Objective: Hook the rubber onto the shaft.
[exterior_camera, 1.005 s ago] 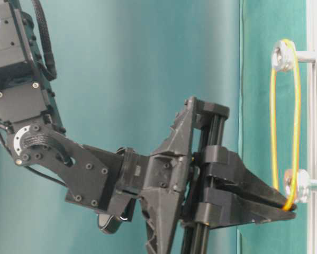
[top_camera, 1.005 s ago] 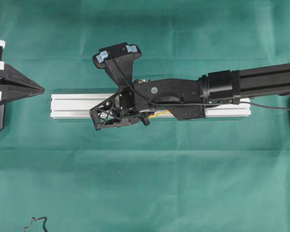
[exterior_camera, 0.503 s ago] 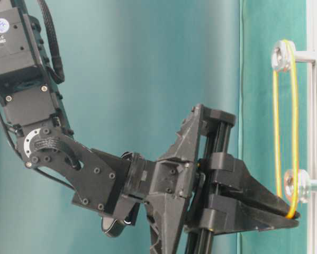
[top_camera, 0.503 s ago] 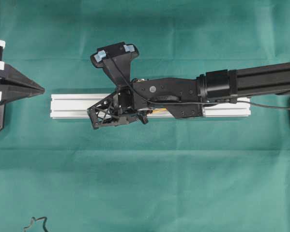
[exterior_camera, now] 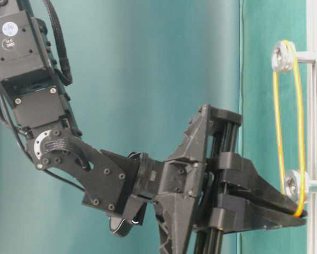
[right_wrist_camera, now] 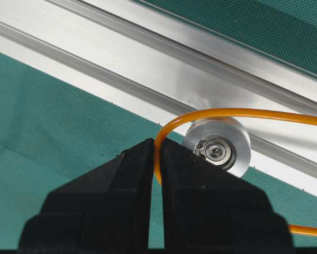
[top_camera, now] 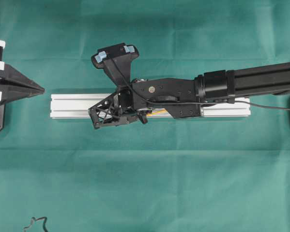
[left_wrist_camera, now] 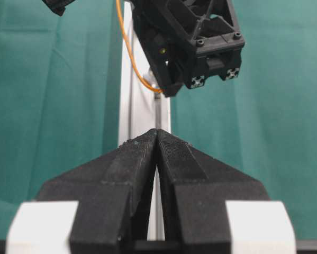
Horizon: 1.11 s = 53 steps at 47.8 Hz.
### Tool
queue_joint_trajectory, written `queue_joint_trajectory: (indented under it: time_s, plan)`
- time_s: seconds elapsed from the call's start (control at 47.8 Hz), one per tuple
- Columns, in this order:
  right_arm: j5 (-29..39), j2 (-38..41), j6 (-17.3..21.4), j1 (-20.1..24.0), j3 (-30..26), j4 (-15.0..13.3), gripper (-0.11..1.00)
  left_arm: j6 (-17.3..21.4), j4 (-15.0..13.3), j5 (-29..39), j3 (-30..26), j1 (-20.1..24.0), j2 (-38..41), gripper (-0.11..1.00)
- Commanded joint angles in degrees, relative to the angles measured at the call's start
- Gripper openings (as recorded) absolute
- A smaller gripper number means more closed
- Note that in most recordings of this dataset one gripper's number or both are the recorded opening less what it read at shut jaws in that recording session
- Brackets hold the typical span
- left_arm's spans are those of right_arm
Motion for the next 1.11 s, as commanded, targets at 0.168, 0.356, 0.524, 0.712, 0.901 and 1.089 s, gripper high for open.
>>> queue_joint_trajectory:
  time_s: [0.168,0.356,0.524,0.712,0.901,1.089]
  plan:
    - [-0.6,-1.2,-0.2,0.2,-0.3,0.0,0.06,0.0,0.1,-0.2,-1.6,-0.2,0.6,0.0]
    - [-0.6,-1.2,-0.4,0.3,-0.3,0.1,0.06,0.0,0.2,-0.2,-1.6,-0.2,0.6,0.0]
    - [-0.4,-1.2,-0.4,0.8,-0.3,0.1,0.06,-0.1,0.1,-0.2,-1.7,-0.2,0.6,0.0]
    - [-0.2,-1.6,-0.3,1.4,0.4,0.1,0.06,0.0,0.2,-0.2,-1.7,-0.2,0.6,0.0]
    - [0.6,-2.9,-0.3,1.8,1.7,0.1,0.06,0.0,0.1,-0.2,-1.7,-0.2,0.6,0.0]
    - [1.5,-4.6,-0.2,2.0,3.7,-0.1,0.06,0.0,0.1,-0.2,-1.7,-0.2,0.6,0.0]
